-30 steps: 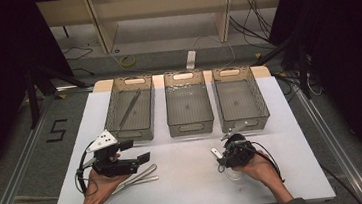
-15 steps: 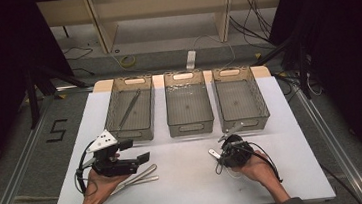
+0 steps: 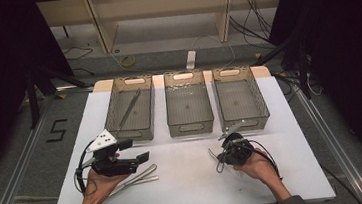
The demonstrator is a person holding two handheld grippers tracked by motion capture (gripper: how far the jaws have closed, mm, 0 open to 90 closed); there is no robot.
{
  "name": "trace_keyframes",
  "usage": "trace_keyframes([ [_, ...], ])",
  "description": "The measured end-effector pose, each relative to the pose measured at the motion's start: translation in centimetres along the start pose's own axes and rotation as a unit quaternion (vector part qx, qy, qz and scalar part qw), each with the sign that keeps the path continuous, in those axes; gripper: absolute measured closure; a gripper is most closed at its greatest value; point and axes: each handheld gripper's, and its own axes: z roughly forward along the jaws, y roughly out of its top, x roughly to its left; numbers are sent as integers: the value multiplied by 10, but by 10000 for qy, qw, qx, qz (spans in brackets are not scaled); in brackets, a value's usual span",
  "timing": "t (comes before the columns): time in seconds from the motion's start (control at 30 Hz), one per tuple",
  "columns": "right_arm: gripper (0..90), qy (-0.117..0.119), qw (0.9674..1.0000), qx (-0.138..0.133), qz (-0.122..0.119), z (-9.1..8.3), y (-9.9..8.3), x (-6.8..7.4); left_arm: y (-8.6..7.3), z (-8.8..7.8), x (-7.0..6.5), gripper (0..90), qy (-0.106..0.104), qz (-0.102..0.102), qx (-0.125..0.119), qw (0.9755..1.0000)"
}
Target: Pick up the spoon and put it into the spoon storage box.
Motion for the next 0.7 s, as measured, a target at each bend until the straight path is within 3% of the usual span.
trace_keyframes([
  [0.27,863,-70,9996,234,-118,2,6,3,0,0,-1,191,-5,41,-3,10000],
  [0.7,864,-128,9990,386,-163,6,9,5,1,1,-1,195,-20,53,-6,10000],
])
